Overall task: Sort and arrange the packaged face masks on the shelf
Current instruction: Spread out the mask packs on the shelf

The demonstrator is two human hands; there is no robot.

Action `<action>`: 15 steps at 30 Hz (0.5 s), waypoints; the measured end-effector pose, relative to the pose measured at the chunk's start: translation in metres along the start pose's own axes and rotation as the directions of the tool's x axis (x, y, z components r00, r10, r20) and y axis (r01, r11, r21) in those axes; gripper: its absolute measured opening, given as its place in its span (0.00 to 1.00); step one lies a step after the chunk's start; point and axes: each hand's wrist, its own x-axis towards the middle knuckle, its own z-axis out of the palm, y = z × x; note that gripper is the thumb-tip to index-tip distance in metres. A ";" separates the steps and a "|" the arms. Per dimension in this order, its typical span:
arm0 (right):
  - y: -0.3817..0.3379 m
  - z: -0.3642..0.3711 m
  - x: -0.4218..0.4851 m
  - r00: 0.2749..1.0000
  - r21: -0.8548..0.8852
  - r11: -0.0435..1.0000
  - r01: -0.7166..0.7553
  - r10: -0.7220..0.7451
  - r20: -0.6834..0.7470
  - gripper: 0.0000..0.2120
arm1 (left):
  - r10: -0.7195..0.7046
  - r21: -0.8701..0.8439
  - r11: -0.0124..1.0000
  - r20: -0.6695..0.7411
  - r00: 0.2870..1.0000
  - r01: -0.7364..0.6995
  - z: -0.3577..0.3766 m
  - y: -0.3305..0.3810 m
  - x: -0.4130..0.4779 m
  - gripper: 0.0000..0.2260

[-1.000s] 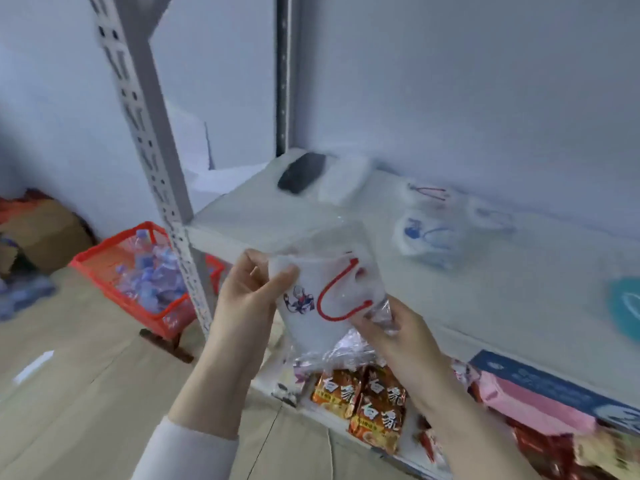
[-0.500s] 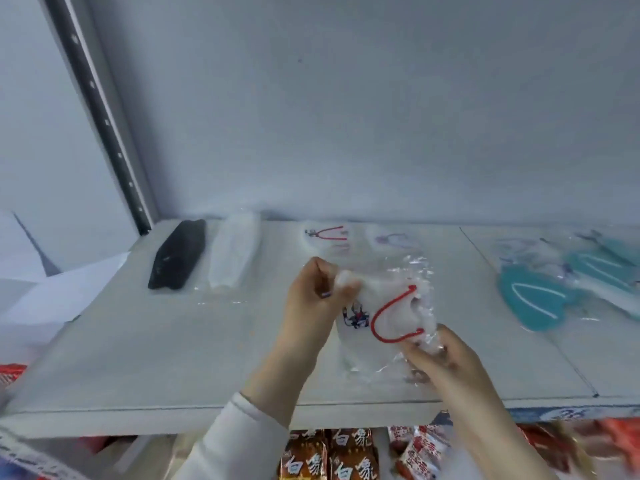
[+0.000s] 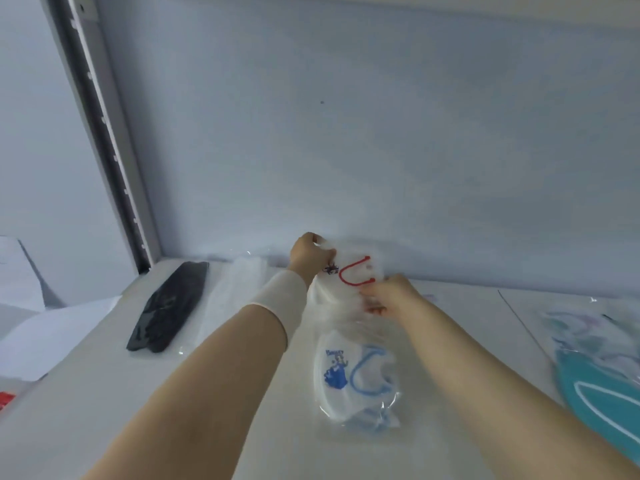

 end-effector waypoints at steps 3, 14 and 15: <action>0.005 0.007 0.015 0.999 -0.146 0.989 -0.009 0.001 -0.053 0.05 | -0.032 0.132 0.991 -0.003 0.999 0.032 0.008 -0.013 0.014 0.16; 0.018 0.014 0.023 0.982 -0.649 0.760 -0.035 -0.096 -0.165 0.16 | -0.087 0.459 0.884 -0.025 0.996 0.089 0.022 -0.038 0.014 0.24; 0.018 0.014 0.022 0.980 -0.651 0.758 -0.032 -0.105 -0.170 0.17 | -0.094 0.444 0.891 -0.026 0.995 0.096 0.022 -0.038 0.014 0.24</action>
